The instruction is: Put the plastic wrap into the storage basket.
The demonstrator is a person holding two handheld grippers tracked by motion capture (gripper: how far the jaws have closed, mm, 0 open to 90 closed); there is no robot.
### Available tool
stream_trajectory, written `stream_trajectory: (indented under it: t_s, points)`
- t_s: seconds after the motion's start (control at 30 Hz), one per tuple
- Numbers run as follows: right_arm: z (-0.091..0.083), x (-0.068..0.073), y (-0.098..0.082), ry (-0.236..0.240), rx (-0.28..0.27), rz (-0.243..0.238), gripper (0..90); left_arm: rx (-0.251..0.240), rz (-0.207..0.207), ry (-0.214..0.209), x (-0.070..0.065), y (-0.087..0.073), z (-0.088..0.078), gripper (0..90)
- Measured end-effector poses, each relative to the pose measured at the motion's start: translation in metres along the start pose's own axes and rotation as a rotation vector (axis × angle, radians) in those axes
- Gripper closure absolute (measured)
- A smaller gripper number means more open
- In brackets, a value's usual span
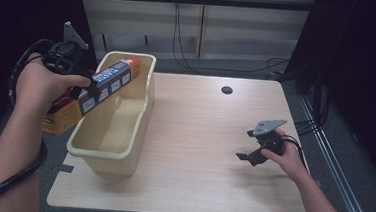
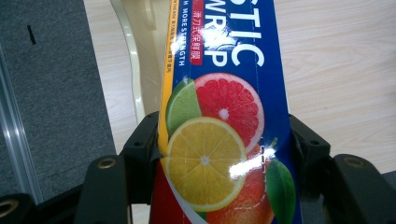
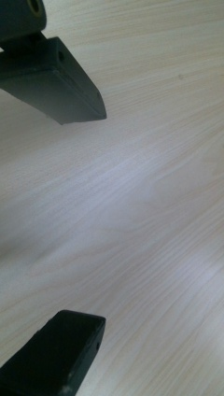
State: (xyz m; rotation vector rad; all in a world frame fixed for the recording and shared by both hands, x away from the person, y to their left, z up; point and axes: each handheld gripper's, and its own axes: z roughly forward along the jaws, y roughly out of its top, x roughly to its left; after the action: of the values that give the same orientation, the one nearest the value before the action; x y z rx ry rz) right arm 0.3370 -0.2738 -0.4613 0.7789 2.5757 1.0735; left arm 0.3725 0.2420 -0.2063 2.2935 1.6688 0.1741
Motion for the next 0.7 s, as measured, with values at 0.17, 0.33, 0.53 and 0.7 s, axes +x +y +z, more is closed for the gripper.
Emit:
stream_trajectory:
  t_s: [0.17,0.33,0.53,0.7]
  points:
    - [0.001,0.000,0.000,0.003,0.002,-0.009,2.4,0.006,-0.018,-0.001,0.000,0.000,0.002,40.2]
    - [0.003,0.001,0.000,0.010,0.005,-0.010,2.5,0.012,-0.026,-0.005,-0.001,-0.002,0.006,40.1]
    - [0.002,0.001,0.001,0.001,0.004,-0.009,2.5,0.031,-0.029,0.001,0.001,-0.003,0.013,40.1]
    - [0.003,0.002,0.001,0.004,0.002,-0.007,2.5,0.046,-0.043,-0.006,0.001,-0.004,0.022,40.1]
